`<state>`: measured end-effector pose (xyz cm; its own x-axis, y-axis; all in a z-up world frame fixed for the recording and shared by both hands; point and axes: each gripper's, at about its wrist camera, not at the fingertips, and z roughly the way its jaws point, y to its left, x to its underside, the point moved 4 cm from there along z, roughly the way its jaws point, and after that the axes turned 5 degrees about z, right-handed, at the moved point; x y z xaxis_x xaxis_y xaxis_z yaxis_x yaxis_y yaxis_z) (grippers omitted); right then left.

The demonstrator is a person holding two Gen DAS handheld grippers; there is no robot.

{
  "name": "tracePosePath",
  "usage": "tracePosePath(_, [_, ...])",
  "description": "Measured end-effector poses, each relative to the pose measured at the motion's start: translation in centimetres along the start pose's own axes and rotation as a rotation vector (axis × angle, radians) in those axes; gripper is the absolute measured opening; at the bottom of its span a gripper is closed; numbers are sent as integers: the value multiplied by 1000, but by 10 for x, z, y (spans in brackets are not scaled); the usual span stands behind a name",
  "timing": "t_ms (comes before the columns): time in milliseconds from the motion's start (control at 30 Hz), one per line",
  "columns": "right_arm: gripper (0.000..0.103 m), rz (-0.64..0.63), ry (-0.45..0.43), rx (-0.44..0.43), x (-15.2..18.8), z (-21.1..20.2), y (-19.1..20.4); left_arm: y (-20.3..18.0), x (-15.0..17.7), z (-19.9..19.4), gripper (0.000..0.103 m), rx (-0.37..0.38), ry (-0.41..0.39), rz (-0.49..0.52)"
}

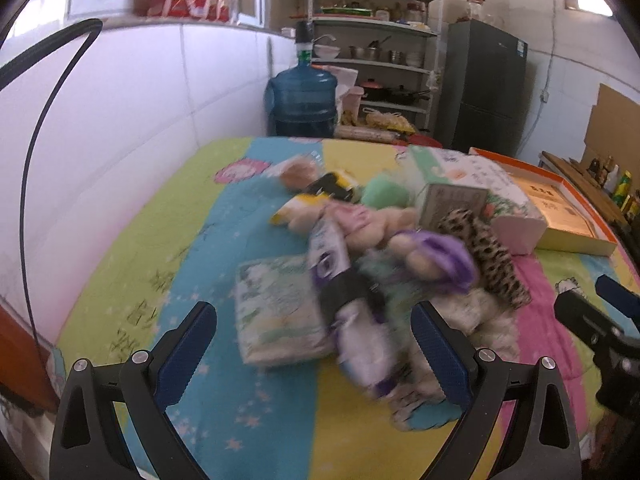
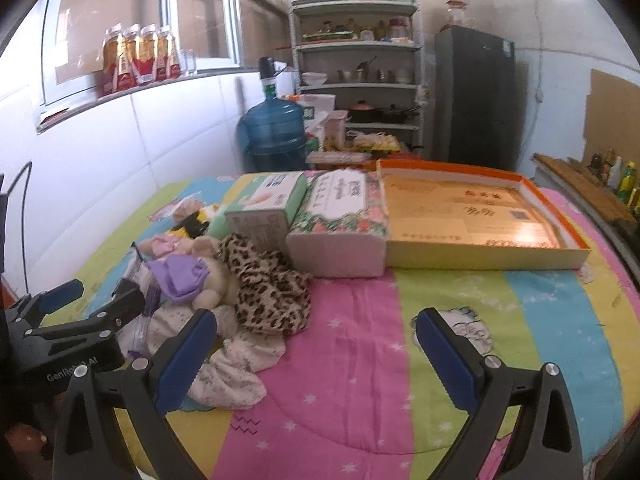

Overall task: Organize soft objects
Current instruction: 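Grasp the white-purple snack bag with the left tool while the right tool grasps the leopard-print cloth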

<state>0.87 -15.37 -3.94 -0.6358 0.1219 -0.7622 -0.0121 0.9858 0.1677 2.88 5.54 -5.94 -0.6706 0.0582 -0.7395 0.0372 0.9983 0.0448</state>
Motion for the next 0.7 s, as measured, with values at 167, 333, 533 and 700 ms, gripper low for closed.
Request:
tracePosePath(167, [99, -27, 37, -29, 1, 15, 8, 20, 11, 8, 98, 8, 17, -45])
tracePosePath(333, [92, -66, 66, -50, -7, 34, 14, 25, 9, 22, 98, 36, 41, -74])
tracePosePath(533, [73, -74, 129, -113, -14, 60, 18, 27, 8, 35, 92, 70, 62, -111])
tracePosePath(700, [36, -96, 177, -150, -11, 75, 23, 18, 2, 32, 57, 84, 31, -78])
